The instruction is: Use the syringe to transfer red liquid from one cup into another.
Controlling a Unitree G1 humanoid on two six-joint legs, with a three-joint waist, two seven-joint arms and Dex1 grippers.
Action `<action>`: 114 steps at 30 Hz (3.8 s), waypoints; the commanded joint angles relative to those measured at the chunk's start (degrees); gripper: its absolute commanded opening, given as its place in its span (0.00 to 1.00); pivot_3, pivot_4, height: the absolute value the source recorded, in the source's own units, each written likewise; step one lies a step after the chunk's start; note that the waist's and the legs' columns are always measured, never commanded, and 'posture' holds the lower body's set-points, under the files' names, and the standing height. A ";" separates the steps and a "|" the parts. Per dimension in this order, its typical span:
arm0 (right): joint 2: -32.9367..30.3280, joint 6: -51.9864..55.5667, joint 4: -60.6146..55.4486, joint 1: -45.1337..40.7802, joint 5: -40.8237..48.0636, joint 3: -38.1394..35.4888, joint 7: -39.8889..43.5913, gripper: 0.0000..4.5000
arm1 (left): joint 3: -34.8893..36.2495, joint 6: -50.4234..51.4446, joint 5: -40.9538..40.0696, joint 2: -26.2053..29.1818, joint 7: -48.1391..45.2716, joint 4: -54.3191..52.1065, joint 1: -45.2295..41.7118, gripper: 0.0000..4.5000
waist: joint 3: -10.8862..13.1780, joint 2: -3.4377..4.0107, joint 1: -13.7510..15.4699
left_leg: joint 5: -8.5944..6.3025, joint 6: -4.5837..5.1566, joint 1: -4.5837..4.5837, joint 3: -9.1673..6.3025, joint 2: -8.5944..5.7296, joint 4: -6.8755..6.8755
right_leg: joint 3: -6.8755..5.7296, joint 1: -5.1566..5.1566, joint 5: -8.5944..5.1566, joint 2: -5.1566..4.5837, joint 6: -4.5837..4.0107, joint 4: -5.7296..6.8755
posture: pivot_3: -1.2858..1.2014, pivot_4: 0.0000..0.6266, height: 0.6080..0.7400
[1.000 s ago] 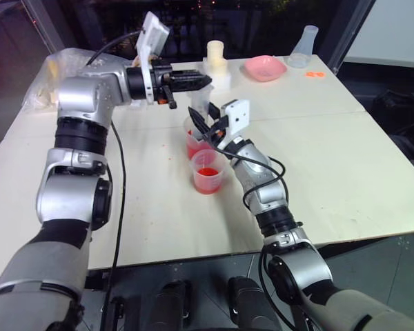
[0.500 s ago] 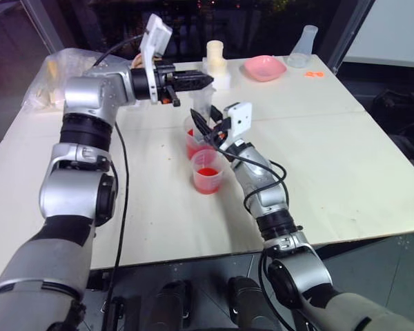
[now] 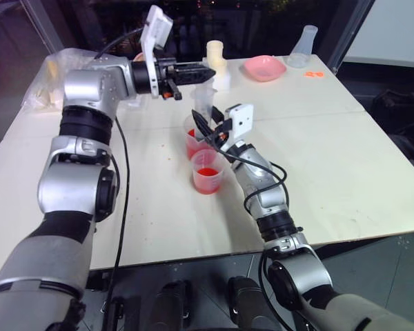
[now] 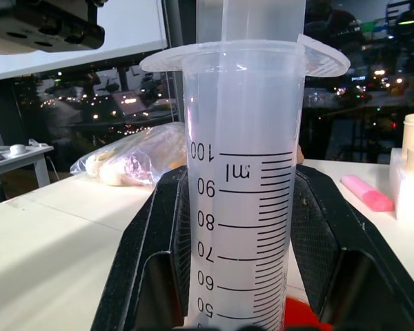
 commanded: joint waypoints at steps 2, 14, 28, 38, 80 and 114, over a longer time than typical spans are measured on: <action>1.05 0.60 -0.63 1.79 -1.24 3.32 2.00 0.32 | 4.17 -2.99 -1.91 1.29 1.25 -3.17 -5.50 0.05 | 0.00 0.00 0.00 | 0.00 0.00 0.00 0.00 0.00 0.00 | 0.00 0.00 0.00 0.00 0.00 0.00 | 0.52 0.24 1.00; 0.69 0.05 -0.78 0.80 -1.37 3.43 2.67 0.32 | 3.46 -1.68 -1.95 1.28 0.77 -4.66 -4.24 0.05 | 0.00 0.00 0.00 | 0.00 0.00 0.00 0.00 0.00 0.00 | 0.00 0.00 0.00 0.00 0.00 0.00 | 0.52 0.24 1.00; -0.46 -1.14 -2.13 -1.80 -1.58 2.24 2.00 0.32 | 1.34 -0.40 -0.64 2.16 -1.54 -10.32 0.33 0.50 | 0.00 0.00 -0.01 | 0.00 0.00 0.00 0.00 0.00 0.00 | 0.00 0.00 0.00 0.00 0.00 0.00 | 0.52 0.24 1.00; -1.35 -2.04 -1.51 -5.06 -1.35 0.39 1.32 0.32 | 2.05 -0.07 -0.51 5.53 -1.40 -12.30 3.40 0.50 | 0.00 0.00 -0.04 | 0.01 -0.02 0.00 -0.02 0.00 -0.01 | 0.00 -0.01 0.00 0.00 0.00 0.00 | 0.52 0.24 1.00; -5.33 21.73 -42.56 10.63 -0.06 5.27 -4.19 0.32 | 8.66 1.47 -7.38 7.52 11.18 -21.28 12.62 0.50 | -0.02 -0.03 0.21 | 0.05 -0.10 0.00 -0.19 -0.04 -0.03 | -0.06 0.02 0.00 -0.03 -0.02 0.00 | 0.52 0.24 1.00; -5.90 18.79 -41.84 16.12 -2.84 7.72 -5.54 0.32 | 4.82 20.30 -14.53 8.64 3.72 -28.46 9.28 0.50 | -0.02 -0.04 0.16 | 0.05 -0.10 0.02 -0.19 -0.03 -0.01 | -0.04 0.06 0.00 0.02 -0.03 0.00 | 0.52 0.24 1.00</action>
